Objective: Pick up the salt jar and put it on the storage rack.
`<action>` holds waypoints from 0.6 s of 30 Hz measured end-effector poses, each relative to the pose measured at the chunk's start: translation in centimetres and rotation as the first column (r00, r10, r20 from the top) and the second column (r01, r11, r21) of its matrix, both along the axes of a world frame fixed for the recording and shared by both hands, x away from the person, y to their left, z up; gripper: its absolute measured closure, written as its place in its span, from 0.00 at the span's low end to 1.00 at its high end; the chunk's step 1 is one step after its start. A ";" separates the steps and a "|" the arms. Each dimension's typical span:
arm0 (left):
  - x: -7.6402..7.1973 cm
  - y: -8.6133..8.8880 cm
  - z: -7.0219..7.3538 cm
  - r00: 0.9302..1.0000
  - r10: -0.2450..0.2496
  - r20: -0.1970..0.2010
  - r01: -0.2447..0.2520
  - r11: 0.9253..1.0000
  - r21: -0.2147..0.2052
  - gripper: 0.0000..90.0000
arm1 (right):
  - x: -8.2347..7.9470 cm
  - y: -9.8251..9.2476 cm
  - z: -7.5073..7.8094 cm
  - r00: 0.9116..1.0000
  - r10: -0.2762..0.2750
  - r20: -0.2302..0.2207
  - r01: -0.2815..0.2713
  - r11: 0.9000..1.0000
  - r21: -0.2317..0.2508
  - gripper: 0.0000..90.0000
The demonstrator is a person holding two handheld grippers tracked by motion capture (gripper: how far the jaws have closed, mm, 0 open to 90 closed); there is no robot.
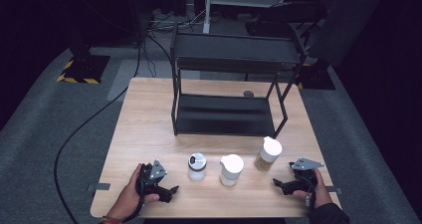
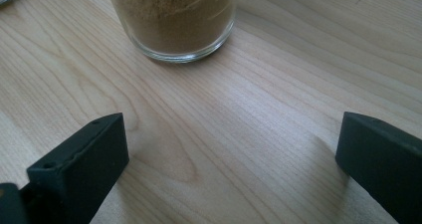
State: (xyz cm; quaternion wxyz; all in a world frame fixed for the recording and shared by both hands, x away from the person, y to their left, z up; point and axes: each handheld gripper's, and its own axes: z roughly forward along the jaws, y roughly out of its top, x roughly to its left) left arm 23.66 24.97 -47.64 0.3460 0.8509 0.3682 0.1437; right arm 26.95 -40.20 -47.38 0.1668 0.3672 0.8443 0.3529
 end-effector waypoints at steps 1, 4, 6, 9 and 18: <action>0.1 -0.1 0.1 1.000 0.000 -0.003 0.000 1.000 0.005 0.00 | 0.0 0.0 0.0 1.000 0.000 0.000 0.000 1.000 0.000 0.00; 0.1 -0.5 0.6 1.000 0.010 -0.014 -0.009 1.000 0.027 0.01 | 0.0 0.0 0.0 1.000 0.001 0.000 -0.001 1.000 0.000 0.00; -0.1 -0.8 0.8 1.000 0.006 -0.009 -0.006 0.999 0.037 0.01 | 0.0 0.0 0.0 1.000 0.001 0.000 -0.001 1.000 0.000 0.00; -0.4 -0.5 1.0 1.000 -0.008 -0.003 0.008 1.000 -0.002 0.03 | 0.0 0.0 0.0 1.000 0.001 0.000 -0.001 1.000 0.000 0.00; -1.1 -0.9 1.6 0.999 -0.029 0.018 0.030 0.999 -0.045 0.02 | 0.0 0.0 0.0 1.000 0.001 0.000 -0.001 1.000 0.000 0.00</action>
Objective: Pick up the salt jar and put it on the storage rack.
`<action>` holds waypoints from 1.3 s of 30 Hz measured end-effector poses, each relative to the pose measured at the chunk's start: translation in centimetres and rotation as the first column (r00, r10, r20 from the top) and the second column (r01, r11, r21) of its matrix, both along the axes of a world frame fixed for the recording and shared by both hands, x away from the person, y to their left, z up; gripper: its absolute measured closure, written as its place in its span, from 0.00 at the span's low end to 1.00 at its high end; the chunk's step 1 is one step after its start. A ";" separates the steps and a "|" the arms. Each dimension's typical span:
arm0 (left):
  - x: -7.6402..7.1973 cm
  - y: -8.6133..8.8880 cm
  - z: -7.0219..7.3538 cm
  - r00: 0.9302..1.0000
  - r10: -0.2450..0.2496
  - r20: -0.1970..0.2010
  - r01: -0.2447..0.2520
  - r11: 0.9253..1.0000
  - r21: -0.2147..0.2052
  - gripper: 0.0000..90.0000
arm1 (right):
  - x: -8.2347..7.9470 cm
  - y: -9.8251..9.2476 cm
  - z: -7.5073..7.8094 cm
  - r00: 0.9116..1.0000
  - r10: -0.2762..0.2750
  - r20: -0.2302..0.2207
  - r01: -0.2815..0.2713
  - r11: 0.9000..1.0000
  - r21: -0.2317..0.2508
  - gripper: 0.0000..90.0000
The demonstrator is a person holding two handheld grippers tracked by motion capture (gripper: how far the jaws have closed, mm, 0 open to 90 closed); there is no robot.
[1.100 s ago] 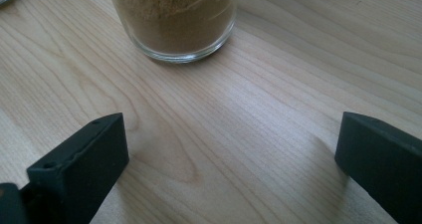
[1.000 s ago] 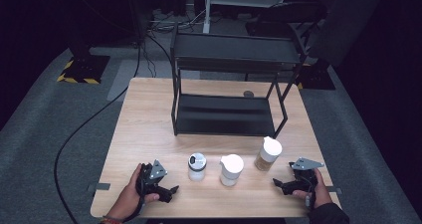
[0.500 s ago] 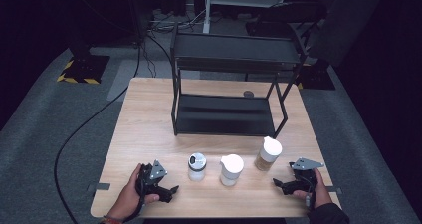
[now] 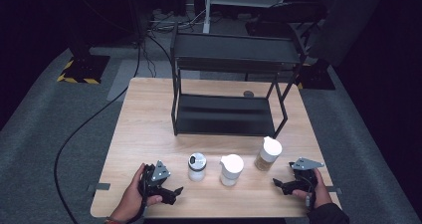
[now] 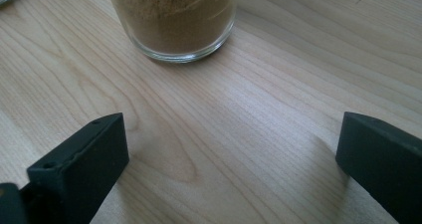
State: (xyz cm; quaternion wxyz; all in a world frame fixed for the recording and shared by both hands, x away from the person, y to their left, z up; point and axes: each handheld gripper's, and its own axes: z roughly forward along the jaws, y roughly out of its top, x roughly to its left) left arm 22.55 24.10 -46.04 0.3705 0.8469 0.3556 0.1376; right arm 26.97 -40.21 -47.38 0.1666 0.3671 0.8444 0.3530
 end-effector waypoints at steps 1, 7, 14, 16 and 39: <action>0.0 0.0 0.0 1.000 -0.006 0.001 0.006 1.000 -0.004 0.02 | 0.0 0.0 0.0 1.000 0.000 0.000 0.000 1.000 0.000 0.00; -0.5 -0.5 0.3 1.000 0.005 0.023 -0.005 1.000 -0.003 0.02 | 0.0 0.0 0.0 1.000 0.000 0.000 0.000 1.000 0.000 0.00; -0.7 -0.6 0.5 0.999 0.015 0.032 -0.014 1.000 -0.023 0.03 | 0.0 0.0 0.0 1.000 0.000 0.000 0.000 1.000 0.000 0.00; -0.7 -0.7 0.6 0.999 0.015 0.034 -0.014 1.000 -0.020 0.02 | 0.0 0.0 0.0 1.000 0.000 0.000 0.000 1.000 0.000 0.00; 0.8 -2.6 1.2 0.999 -0.005 0.038 0.006 0.999 -0.034 0.02 | 0.0 0.0 0.0 1.000 0.000 -0.001 0.000 1.000 0.000 0.00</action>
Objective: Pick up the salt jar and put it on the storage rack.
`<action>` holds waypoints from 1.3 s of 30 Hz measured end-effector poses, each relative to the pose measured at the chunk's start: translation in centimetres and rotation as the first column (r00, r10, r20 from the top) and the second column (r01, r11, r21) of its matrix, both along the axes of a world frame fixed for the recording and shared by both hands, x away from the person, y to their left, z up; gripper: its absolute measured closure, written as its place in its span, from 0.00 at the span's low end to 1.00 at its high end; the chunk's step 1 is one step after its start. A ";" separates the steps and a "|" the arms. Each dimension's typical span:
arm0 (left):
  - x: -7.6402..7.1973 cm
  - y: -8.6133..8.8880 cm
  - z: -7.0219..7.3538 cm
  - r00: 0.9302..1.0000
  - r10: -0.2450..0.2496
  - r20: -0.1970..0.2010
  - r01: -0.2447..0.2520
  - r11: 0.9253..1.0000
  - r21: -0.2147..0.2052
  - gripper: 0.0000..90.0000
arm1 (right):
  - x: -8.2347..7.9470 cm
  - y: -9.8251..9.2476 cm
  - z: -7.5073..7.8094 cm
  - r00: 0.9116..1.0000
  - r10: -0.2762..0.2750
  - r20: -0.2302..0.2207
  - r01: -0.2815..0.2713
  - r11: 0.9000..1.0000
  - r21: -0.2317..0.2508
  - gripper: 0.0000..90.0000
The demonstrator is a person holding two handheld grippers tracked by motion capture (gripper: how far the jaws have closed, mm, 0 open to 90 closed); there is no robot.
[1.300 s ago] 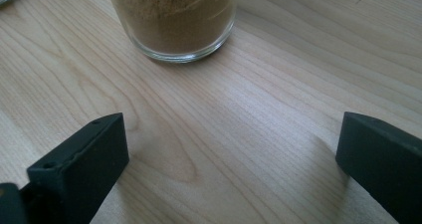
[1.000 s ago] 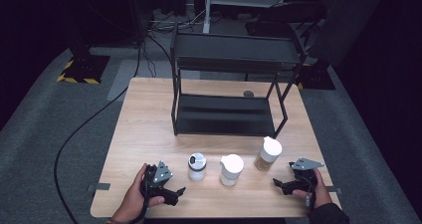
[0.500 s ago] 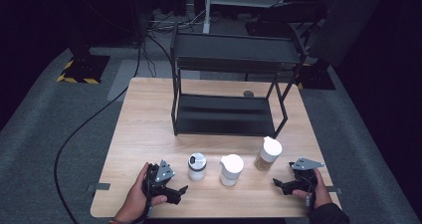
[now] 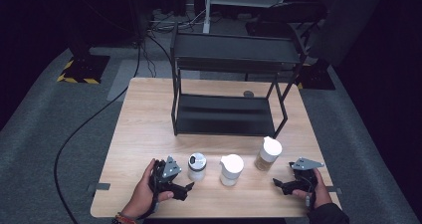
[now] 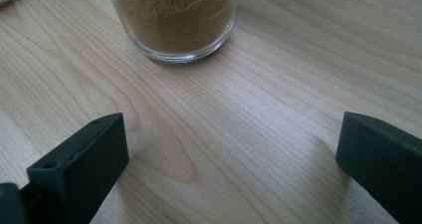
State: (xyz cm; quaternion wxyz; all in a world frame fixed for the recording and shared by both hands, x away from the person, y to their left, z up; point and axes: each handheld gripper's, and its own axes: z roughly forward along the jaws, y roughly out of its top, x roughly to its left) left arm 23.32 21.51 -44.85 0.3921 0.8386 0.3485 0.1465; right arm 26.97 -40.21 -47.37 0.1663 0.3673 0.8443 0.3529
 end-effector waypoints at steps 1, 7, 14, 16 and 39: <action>0.1 0.0 0.0 1.000 0.000 -0.001 0.000 1.000 0.000 0.02 | 0.0 0.0 0.0 1.000 0.001 0.001 -0.001 1.000 0.000 0.00; 0.7 -0.3 0.1 1.000 -0.011 -0.001 0.011 1.000 -0.011 0.02 | 0.0 0.0 0.0 1.000 0.000 0.000 0.000 1.000 0.000 0.00; 1.5 -0.9 0.3 1.000 -0.022 -0.002 0.022 1.000 -0.014 0.02 | 0.0 0.0 0.0 1.000 -0.001 0.000 0.001 1.000 0.000 0.00; 1.7 -1.1 0.3 1.000 -0.024 -0.004 0.024 1.000 -0.016 0.03 | 0.0 0.0 0.0 1.000 -0.001 0.000 0.001 1.000 0.000 0.00; 4.0 -3.2 0.3 0.999 -0.044 -0.017 0.044 0.999 -0.010 0.09 | 0.0 0.0 0.0 1.000 -0.001 0.000 0.001 1.000 0.000 0.00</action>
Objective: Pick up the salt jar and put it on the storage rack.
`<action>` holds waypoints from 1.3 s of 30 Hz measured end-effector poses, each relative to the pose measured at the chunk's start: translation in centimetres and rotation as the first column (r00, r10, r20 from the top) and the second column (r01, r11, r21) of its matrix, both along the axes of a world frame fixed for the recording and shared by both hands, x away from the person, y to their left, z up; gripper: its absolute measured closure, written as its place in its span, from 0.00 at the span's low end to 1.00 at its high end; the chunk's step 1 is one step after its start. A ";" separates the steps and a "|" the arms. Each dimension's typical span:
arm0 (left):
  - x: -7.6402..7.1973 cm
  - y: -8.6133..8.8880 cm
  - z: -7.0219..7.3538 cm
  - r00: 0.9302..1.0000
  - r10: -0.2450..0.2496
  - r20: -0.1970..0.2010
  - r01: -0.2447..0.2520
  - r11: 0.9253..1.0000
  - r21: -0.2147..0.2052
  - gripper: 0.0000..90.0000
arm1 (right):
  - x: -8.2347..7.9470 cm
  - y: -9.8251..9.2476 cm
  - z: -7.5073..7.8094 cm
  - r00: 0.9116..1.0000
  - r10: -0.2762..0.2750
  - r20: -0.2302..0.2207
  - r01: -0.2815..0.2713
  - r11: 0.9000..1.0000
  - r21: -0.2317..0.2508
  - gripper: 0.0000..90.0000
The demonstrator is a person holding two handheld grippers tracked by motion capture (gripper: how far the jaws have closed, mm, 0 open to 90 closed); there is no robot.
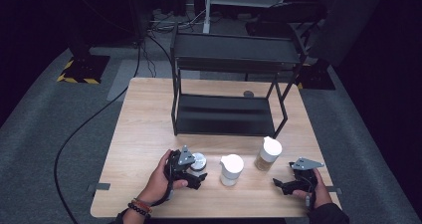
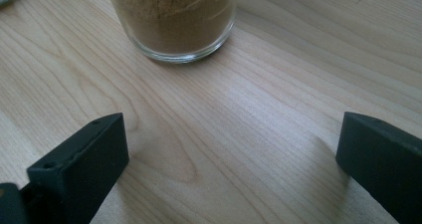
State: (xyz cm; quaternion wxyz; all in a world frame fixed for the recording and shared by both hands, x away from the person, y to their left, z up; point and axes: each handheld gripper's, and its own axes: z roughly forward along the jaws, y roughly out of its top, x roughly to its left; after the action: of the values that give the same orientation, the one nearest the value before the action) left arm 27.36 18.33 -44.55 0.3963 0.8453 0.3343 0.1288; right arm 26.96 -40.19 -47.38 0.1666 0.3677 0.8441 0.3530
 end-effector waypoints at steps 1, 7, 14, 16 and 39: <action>0.2 0.0 0.0 1.000 -0.001 -0.007 0.001 1.000 0.001 0.10 | 0.0 0.0 0.0 1.000 0.000 0.000 0.000 1.000 0.000 0.00; 0.6 -0.6 0.2 1.000 -0.024 -0.019 0.024 1.000 0.015 0.23 | 0.0 0.0 0.0 1.000 0.000 0.000 0.000 1.000 0.000 0.00; 0.8 -0.8 0.1 0.999 -0.044 -0.021 0.045 0.999 0.022 0.32 | 0.0 0.0 0.0 1.000 0.000 0.000 0.000 1.000 0.000 0.00; 0.9 -0.9 0.2 0.999 -0.047 -0.018 0.048 0.998 0.029 0.33 | 0.0 0.0 0.0 1.000 0.000 0.000 0.000 1.000 0.000 0.00; 0.7 -1.5 1.2 1.000 -0.014 0.013 0.013 0.999 0.052 0.34 | 0.0 0.0 0.0 1.000 -0.001 0.000 0.001 1.000 0.000 0.00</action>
State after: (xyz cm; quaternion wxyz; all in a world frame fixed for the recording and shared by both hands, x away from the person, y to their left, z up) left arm 28.08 16.85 -43.38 0.3773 0.8567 0.3225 0.1406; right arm 26.96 -40.19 -47.38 0.1665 0.3681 0.8439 0.3530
